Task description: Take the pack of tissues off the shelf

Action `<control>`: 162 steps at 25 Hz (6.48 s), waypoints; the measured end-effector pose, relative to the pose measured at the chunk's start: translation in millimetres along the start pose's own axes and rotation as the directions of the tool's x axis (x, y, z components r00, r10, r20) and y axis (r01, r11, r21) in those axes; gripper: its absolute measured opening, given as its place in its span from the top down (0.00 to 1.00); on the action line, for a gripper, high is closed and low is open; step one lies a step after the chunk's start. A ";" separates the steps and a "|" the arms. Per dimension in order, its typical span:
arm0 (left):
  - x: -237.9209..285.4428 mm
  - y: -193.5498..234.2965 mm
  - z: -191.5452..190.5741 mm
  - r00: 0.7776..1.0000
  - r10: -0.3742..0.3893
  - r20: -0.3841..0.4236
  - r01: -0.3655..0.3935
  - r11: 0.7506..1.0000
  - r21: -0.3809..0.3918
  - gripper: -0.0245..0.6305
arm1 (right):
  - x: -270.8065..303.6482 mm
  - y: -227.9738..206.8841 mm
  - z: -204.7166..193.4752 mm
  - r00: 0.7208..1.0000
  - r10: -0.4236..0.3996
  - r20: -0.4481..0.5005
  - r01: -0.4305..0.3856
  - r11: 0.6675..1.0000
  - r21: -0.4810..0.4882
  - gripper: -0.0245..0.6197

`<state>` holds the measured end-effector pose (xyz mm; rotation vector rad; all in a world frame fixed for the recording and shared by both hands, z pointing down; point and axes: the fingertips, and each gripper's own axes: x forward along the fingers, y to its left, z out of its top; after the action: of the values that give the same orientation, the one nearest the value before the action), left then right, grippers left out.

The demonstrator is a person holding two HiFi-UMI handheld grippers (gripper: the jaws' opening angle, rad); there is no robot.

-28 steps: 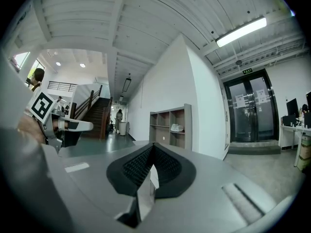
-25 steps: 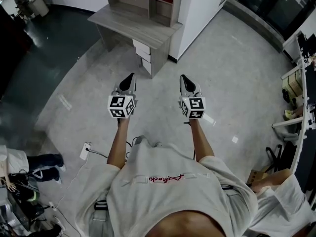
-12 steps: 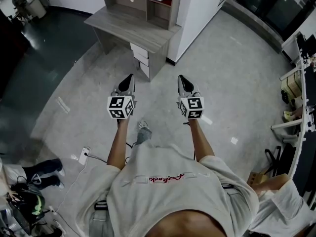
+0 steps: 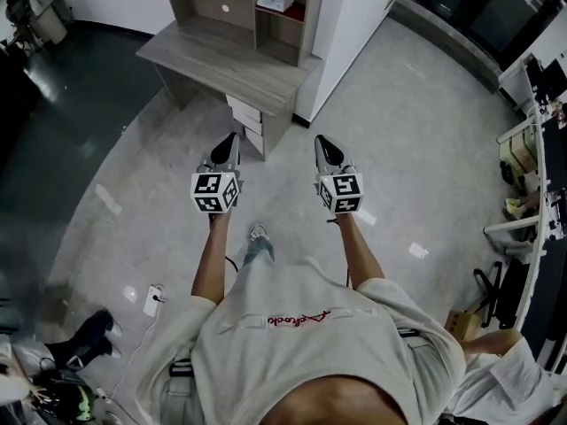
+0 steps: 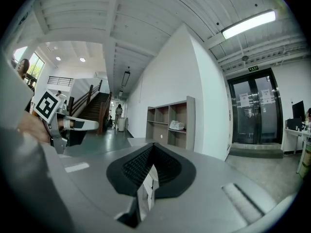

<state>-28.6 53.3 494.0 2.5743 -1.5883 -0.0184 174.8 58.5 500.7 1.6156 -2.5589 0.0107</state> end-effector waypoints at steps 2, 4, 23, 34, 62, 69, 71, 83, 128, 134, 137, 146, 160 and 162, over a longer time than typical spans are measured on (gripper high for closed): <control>20.3 14.1 4.0 1.000 -0.010 0.001 0.010 1.000 -0.004 0.96 | 23.5 -5.4 5.5 1.000 -0.008 0.001 0.008 1.000 -0.003 0.95; 39.5 28.8 8.5 1.000 -0.018 0.003 0.018 1.000 -0.007 0.96 | 46.2 -10.0 11.1 1.000 -0.015 0.003 0.015 1.000 -0.007 0.95; 166.1 155.0 37.3 0.997 -0.070 0.014 0.070 0.997 0.017 0.96 | 217.2 -28.3 31.9 0.998 -0.064 0.011 0.064 0.998 -0.009 0.95; 192.0 179.0 32.9 0.997 -0.073 0.002 0.073 0.997 0.017 0.96 | 254.0 -34.5 23.9 0.998 -0.060 -0.008 0.060 0.998 -0.005 0.95; 420.7 263.5 63.7 1.000 -0.018 -0.011 0.018 1.000 0.024 0.96 | 481.9 -145.8 55.0 0.999 0.040 0.023 -0.040 0.999 -0.001 0.95; 472.7 285.6 72.4 1.000 0.010 -0.014 -0.009 0.999 0.032 0.96 | 538.3 -172.5 66.9 0.997 0.068 0.043 -0.068 0.998 0.002 0.95; 484.8 293.0 73.2 1.000 0.018 -0.015 -0.018 0.999 0.033 0.96 | 553.1 -176.2 67.2 0.996 0.079 0.043 -0.079 0.997 0.003 0.95; 511.4 328.7 68.1 0.999 0.013 -0.033 -0.012 1.000 0.014 0.96 | 602.2 -177.4 60.1 0.998 0.069 0.006 -0.069 0.998 0.007 0.95; 523.8 378.5 61.4 0.997 -0.073 -0.037 0.072 0.997 -0.030 0.96 | 673.8 -200.2 34.2 0.911 -0.259 -0.321 0.034 0.822 -0.568 0.95; 516.4 377.9 63.2 0.997 -0.064 -0.033 0.063 0.998 -0.025 0.96 | 665.2 -197.4 44.9 0.931 -0.239 -0.275 0.061 0.847 -0.528 0.95; 514.5 375.0 67.3 0.998 -0.065 -0.026 0.064 0.998 -0.018 0.96 | 658.7 -194.7 55.2 0.944 -0.235 -0.231 0.090 0.858 -0.505 0.95; 504.9 359.4 76.0 0.997 -0.082 -0.009 0.082 0.997 0.004 0.96 | 632.1 -174.9 82.2 0.981 -0.161 -0.109 0.119 0.940 -0.319 0.95; 489.5 348.4 85.9 0.999 -0.046 0.007 0.046 0.999 0.012 0.96 | 606.9 -158.2 92.6 0.999 -0.031 0.034 0.029 0.998 0.061 0.95; 488.3 345.2 84.6 0.999 -0.037 0.006 0.037 0.999 0.009 0.96 | 605.1 -158.3 92.2 0.999 -0.020 0.035 0.018 0.998 0.061 0.95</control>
<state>-122.0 -542.9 471.1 2.6129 -1.5458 -0.0218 51.4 -560.3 461.6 1.6755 -2.5941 0.0590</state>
